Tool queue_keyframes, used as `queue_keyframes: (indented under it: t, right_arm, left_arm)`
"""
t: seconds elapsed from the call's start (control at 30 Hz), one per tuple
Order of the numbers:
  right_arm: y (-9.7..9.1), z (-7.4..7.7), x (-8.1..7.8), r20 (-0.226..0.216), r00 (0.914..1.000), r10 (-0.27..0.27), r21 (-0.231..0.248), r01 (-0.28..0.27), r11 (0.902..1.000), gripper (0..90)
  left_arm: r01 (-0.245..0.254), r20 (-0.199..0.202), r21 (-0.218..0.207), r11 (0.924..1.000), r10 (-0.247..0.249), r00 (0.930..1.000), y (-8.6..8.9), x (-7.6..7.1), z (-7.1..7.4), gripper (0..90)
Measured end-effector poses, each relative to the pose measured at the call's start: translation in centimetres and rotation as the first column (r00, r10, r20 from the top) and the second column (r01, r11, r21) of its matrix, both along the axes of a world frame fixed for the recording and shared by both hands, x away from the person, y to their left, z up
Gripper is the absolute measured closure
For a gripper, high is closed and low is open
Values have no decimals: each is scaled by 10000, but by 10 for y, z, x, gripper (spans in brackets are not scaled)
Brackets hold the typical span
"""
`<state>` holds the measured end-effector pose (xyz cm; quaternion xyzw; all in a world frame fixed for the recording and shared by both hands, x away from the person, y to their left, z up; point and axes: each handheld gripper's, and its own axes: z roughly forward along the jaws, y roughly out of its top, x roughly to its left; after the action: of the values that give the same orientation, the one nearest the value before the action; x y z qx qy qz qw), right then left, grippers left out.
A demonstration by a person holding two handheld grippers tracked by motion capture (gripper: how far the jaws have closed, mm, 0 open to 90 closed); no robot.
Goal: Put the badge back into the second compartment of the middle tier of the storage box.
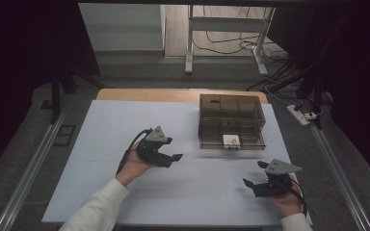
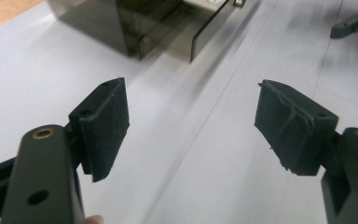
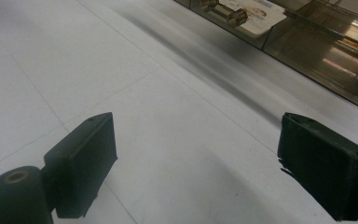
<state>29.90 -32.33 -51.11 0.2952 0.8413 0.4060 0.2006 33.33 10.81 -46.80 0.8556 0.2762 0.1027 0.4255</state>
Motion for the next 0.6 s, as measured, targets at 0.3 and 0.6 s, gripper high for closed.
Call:
queue_keyframes:
  t: [0.3, 0.6]
  right_arm:
    - [1, 0, 1, 11, 10000, 14, -70, -14, 10000, 114]
    - [1, -1, 1, 6, 10000, -37, -63, 37, 10000, 114]
  left_arm:
    - [-614, -72, -5, 9981, 614, 9981, 35, -24, -12, 256]
    - [-1489, -167, -119, 9888, 1487, 9887, 77, -58, -34, 255]
